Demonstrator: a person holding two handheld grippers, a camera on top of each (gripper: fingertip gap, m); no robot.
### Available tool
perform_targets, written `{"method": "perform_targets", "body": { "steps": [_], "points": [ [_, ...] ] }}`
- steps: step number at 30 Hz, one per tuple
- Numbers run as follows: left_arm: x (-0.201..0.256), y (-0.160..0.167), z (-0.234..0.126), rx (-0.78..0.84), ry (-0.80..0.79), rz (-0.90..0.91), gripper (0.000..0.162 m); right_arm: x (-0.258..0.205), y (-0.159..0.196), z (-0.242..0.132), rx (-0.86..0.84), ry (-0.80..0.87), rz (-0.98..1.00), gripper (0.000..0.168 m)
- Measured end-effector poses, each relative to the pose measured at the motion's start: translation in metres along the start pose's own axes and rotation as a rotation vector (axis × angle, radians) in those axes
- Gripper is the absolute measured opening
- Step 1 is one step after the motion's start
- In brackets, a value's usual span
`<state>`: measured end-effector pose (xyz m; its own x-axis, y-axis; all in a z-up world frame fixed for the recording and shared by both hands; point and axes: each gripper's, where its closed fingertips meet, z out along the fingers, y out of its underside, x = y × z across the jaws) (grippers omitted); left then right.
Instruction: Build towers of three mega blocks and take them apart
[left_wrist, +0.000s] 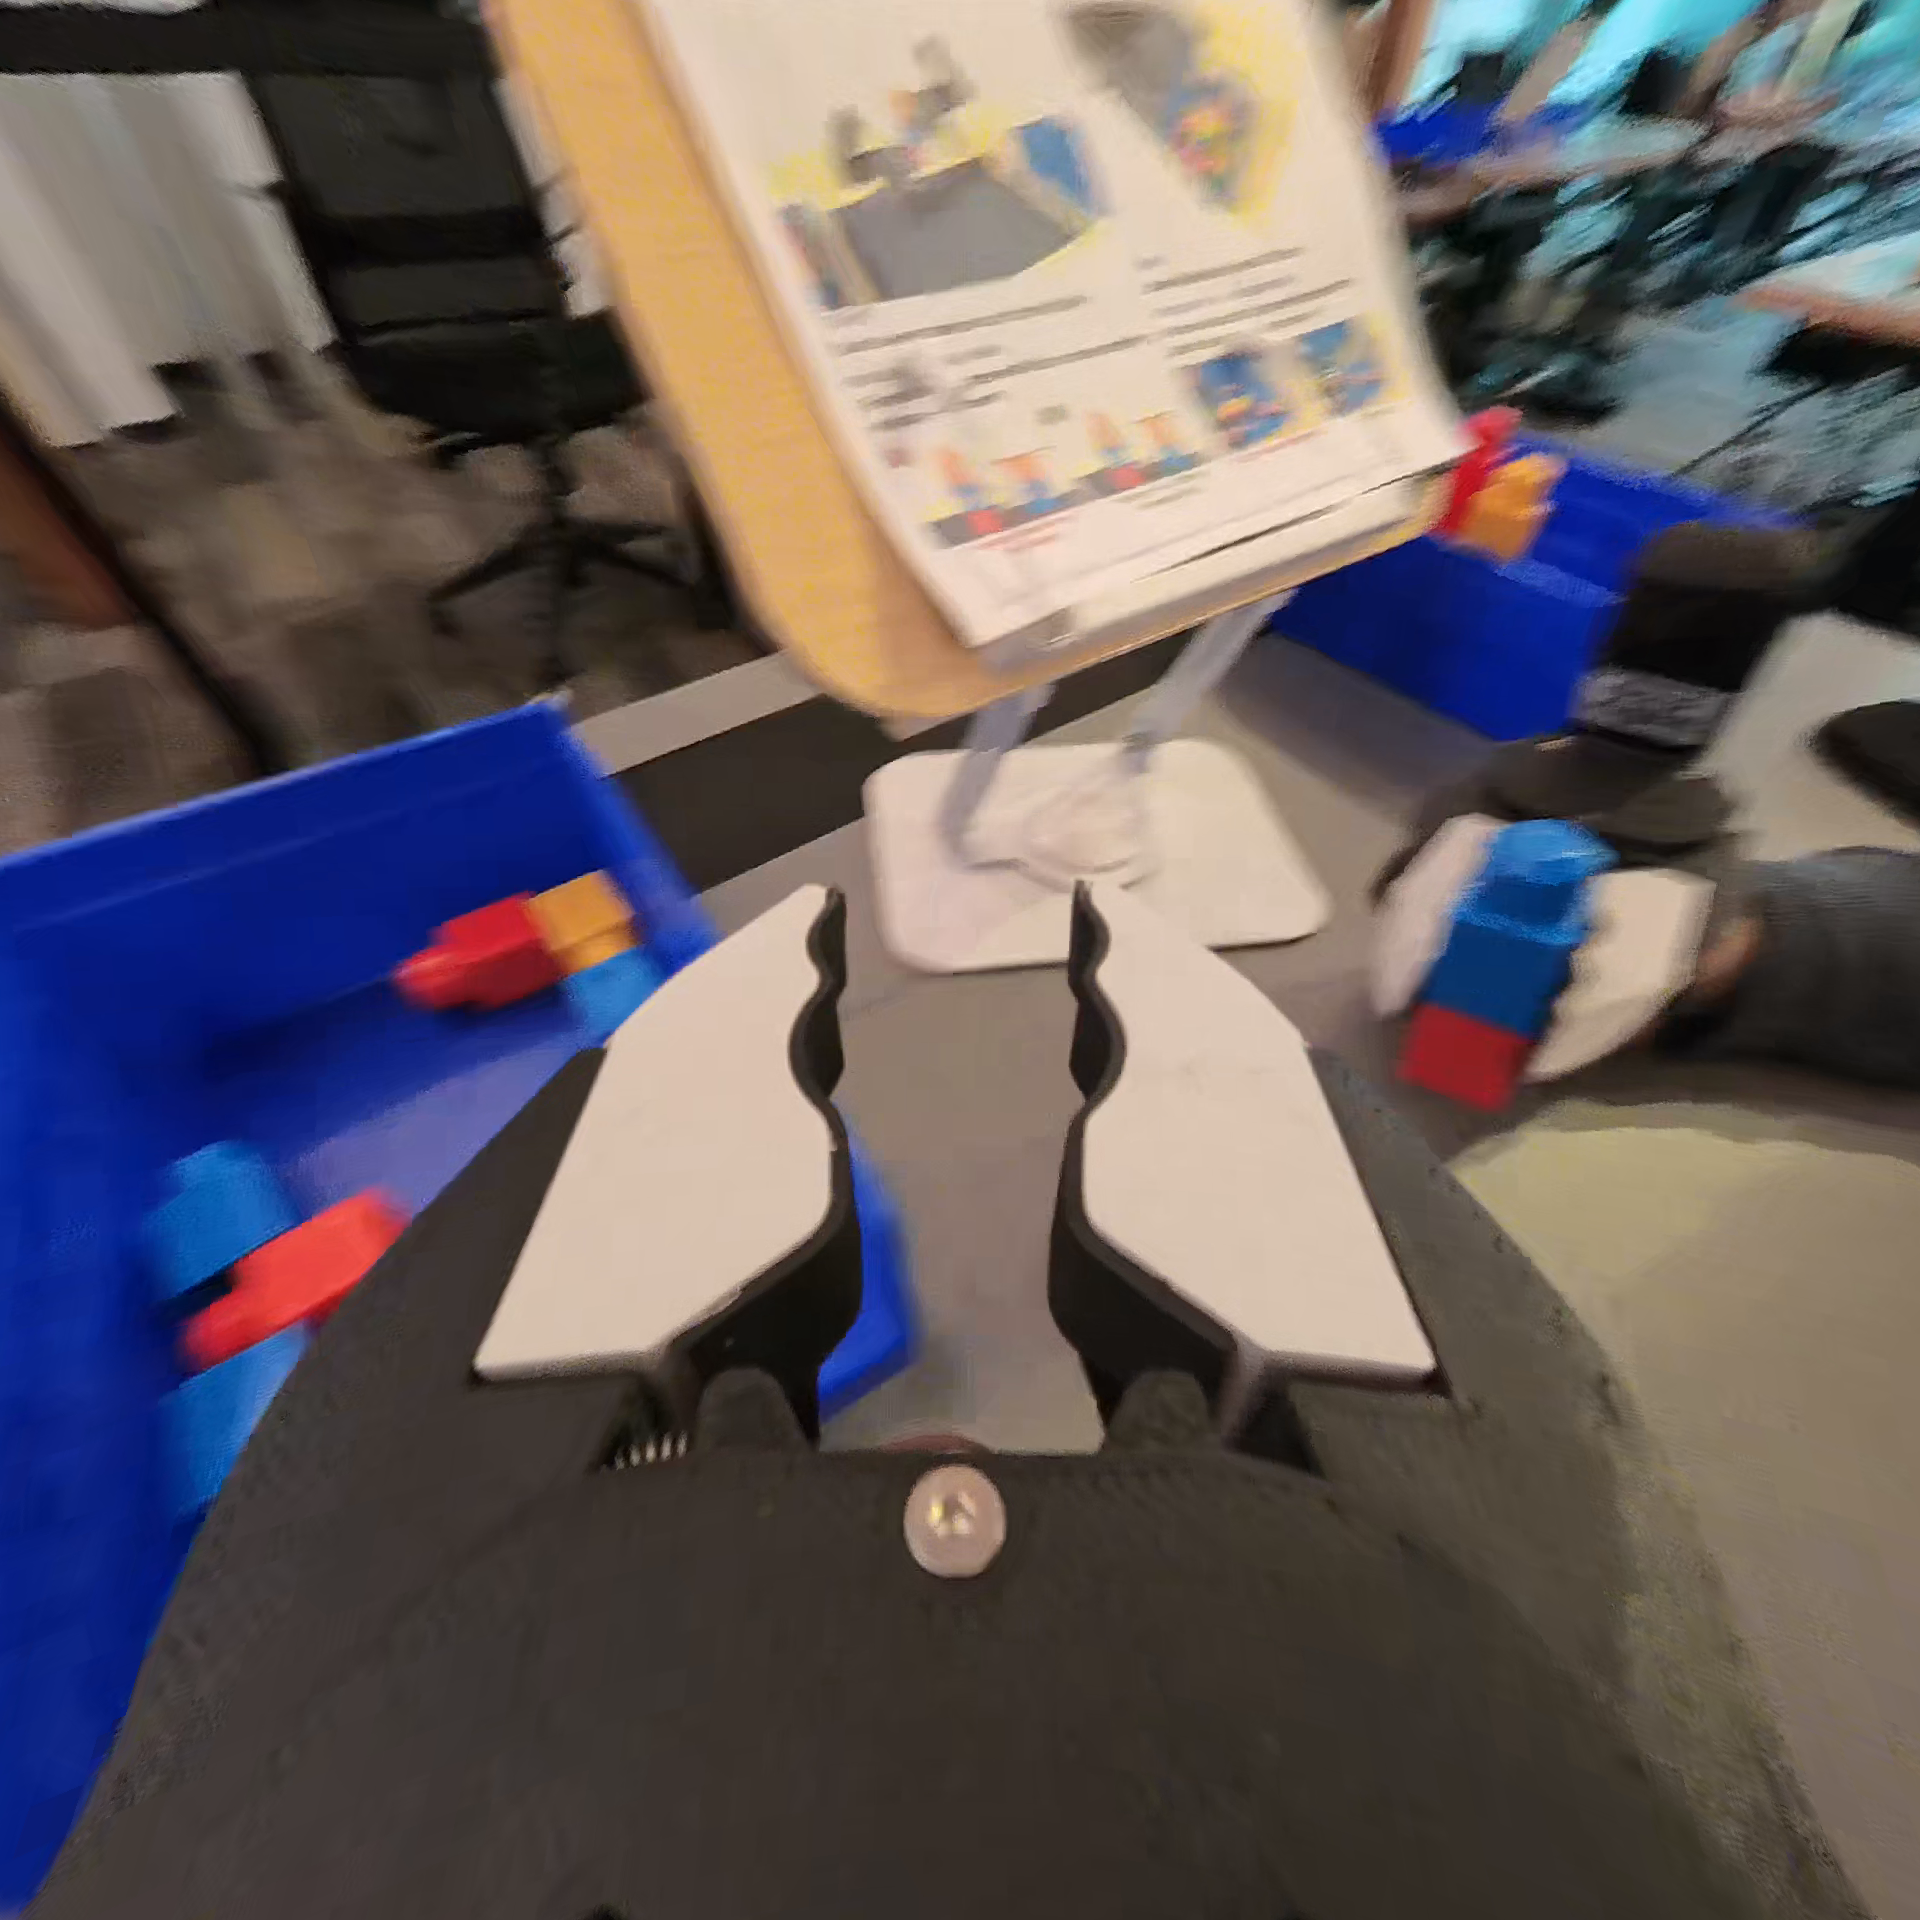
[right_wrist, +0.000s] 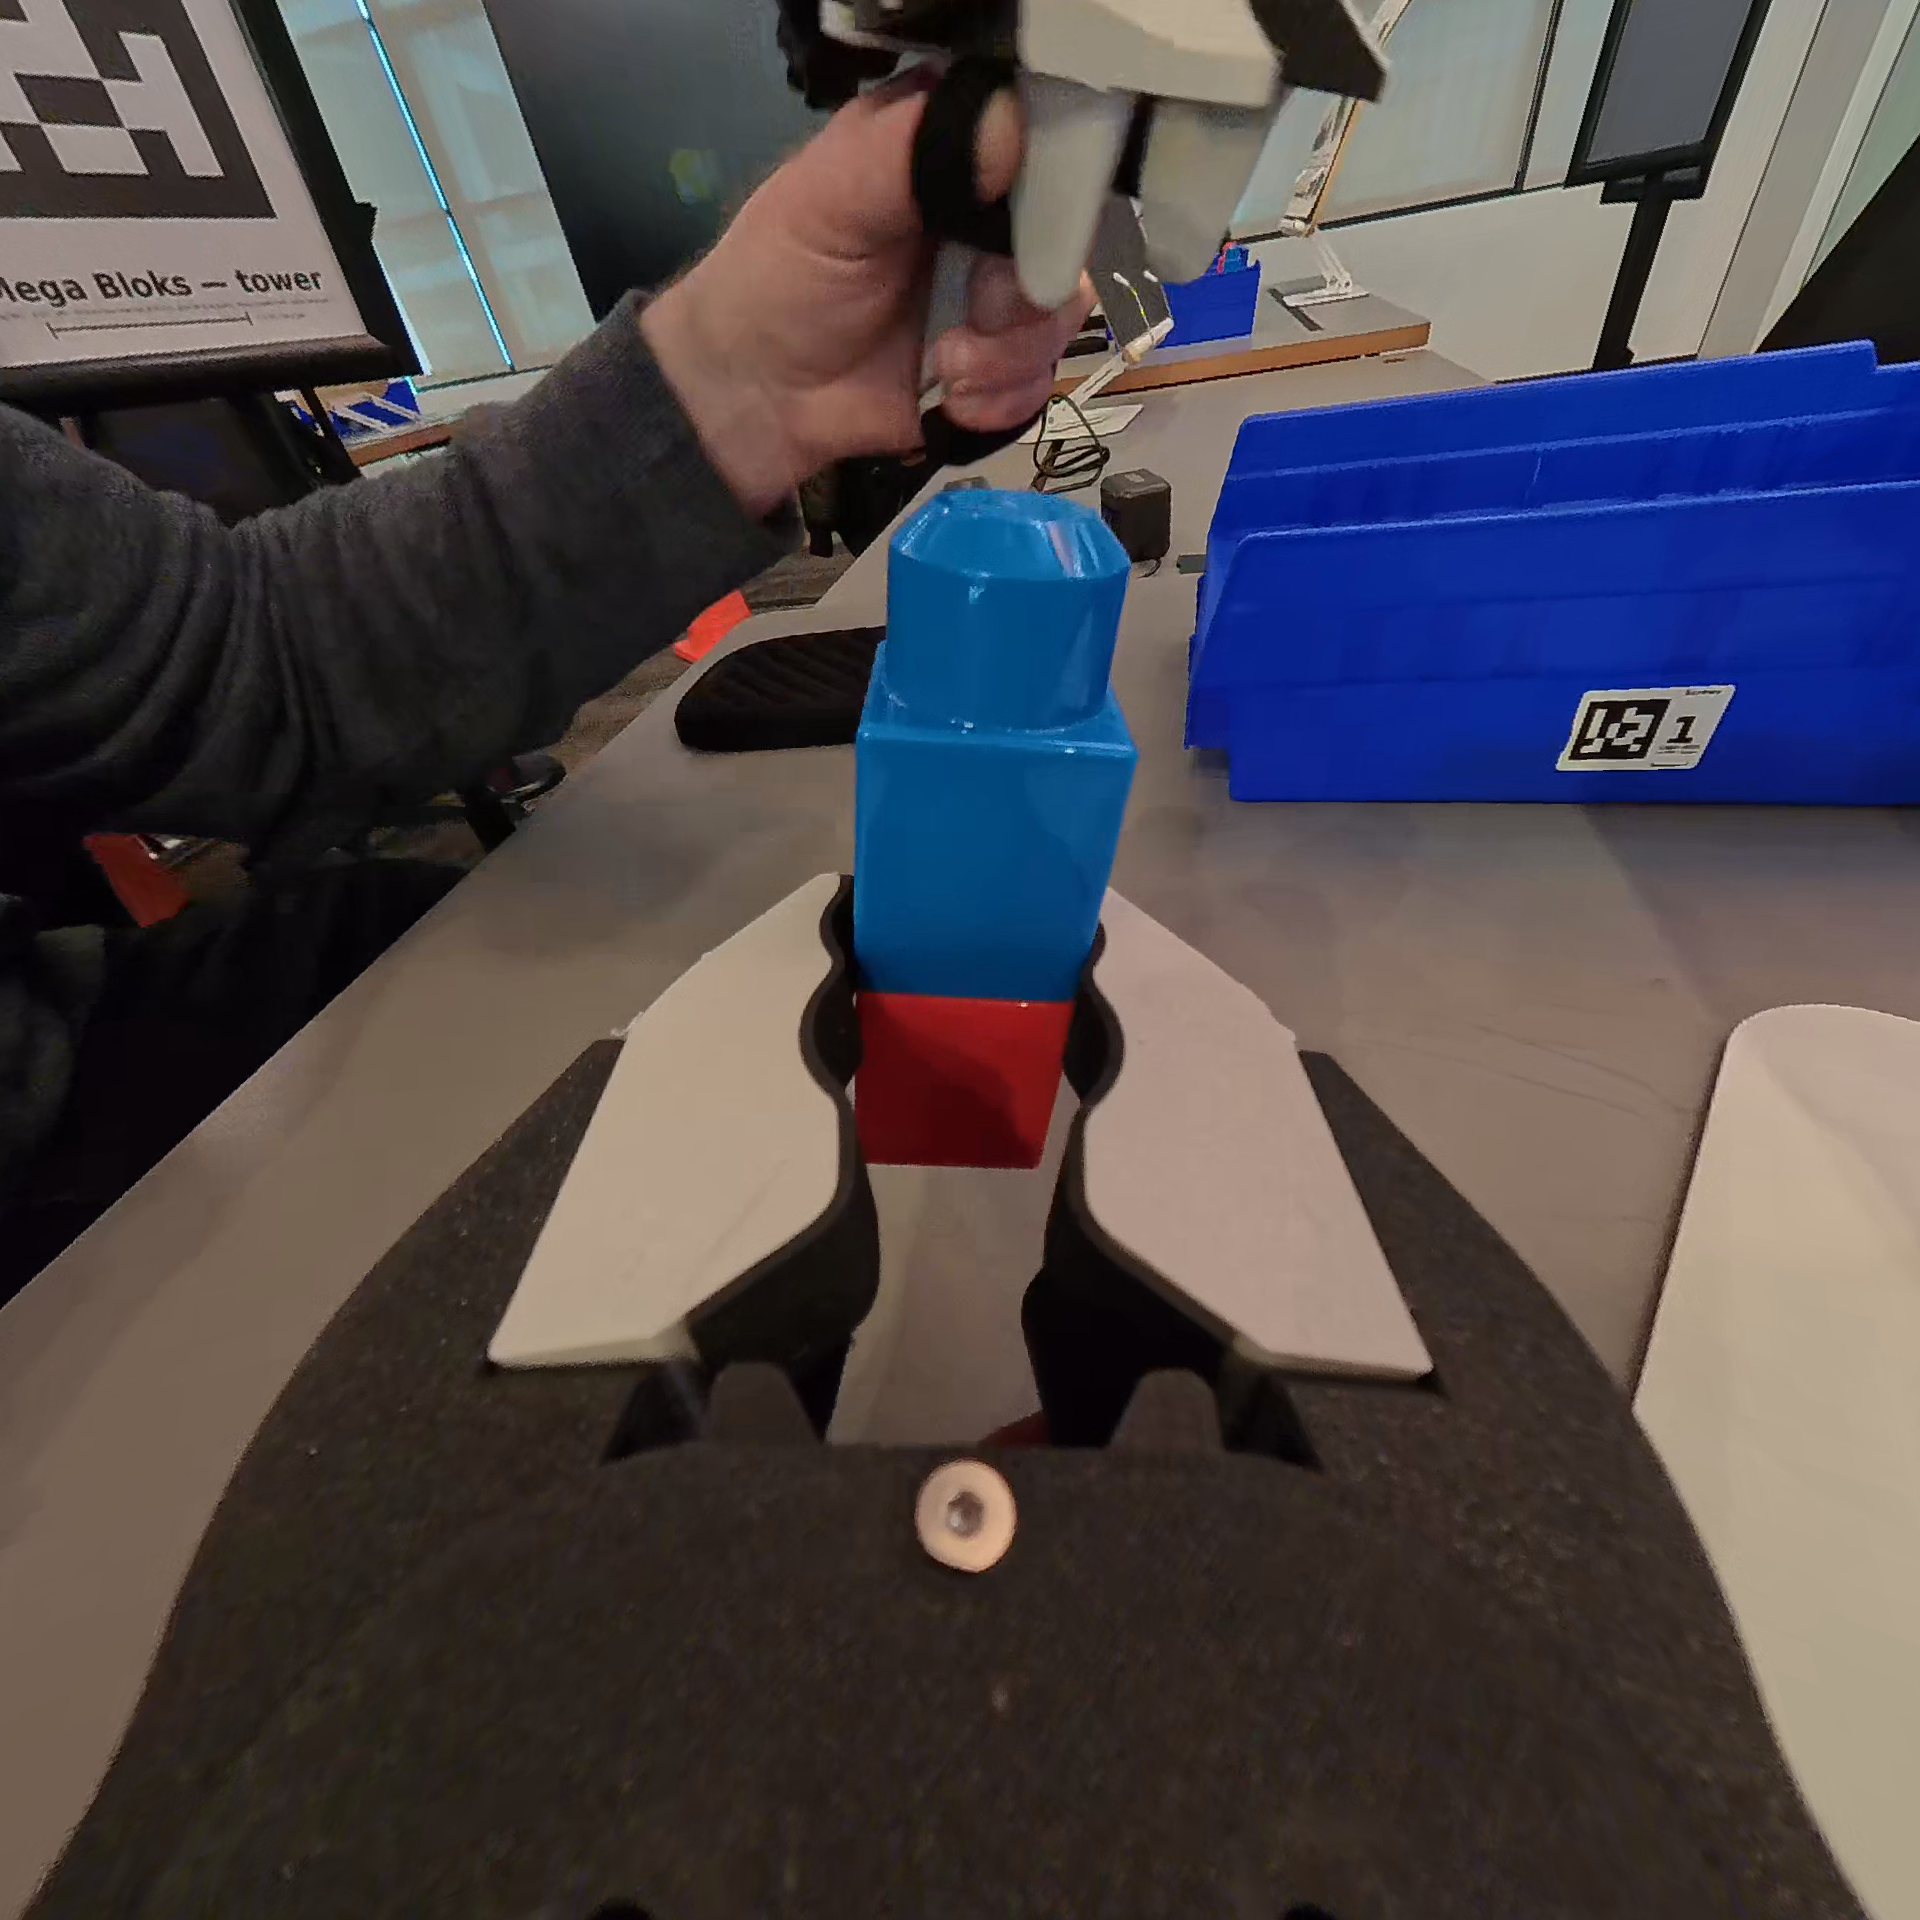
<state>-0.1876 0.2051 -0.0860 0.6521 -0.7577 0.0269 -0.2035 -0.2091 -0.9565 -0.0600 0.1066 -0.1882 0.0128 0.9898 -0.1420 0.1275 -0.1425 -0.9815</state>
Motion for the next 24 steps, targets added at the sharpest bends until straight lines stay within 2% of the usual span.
{"method": "perform_targets", "body": {
  "steps": [2,6,10,12,19,22,24],
  "points": [
    [-0.041,0.015,-0.003,-0.115,-0.115,-0.003,0.043,0.000,0.000,0.000,-0.001,0.000,0.000,0.036],
    [-0.098,0.044,0.003,-0.264,-0.237,-0.036,0.045,0.000,0.000,-0.001,0.003,-0.002,0.005,0.036],
    [-0.141,0.086,0.021,-0.452,-0.341,-0.049,0.045,0.000,0.001,0.000,-0.004,-0.003,0.000,0.036],
    [-0.152,0.100,0.035,-0.507,-0.339,-0.068,0.044,0.000,0.001,0.000,-0.004,-0.003,-0.001,0.036],
    [-0.169,0.093,0.100,-0.526,-0.300,-0.094,0.050,0.000,0.000,0.000,-0.004,-0.004,0.002,0.036],
    [-0.177,0.097,0.131,-0.509,-0.243,-0.228,0.059,-0.001,0.001,0.000,-0.005,-0.005,-0.001,0.036],
    [-0.188,0.101,0.145,-0.482,-0.240,-0.327,0.060,-0.001,0.001,0.000,-0.005,-0.007,0.000,0.036]
  ]
}}
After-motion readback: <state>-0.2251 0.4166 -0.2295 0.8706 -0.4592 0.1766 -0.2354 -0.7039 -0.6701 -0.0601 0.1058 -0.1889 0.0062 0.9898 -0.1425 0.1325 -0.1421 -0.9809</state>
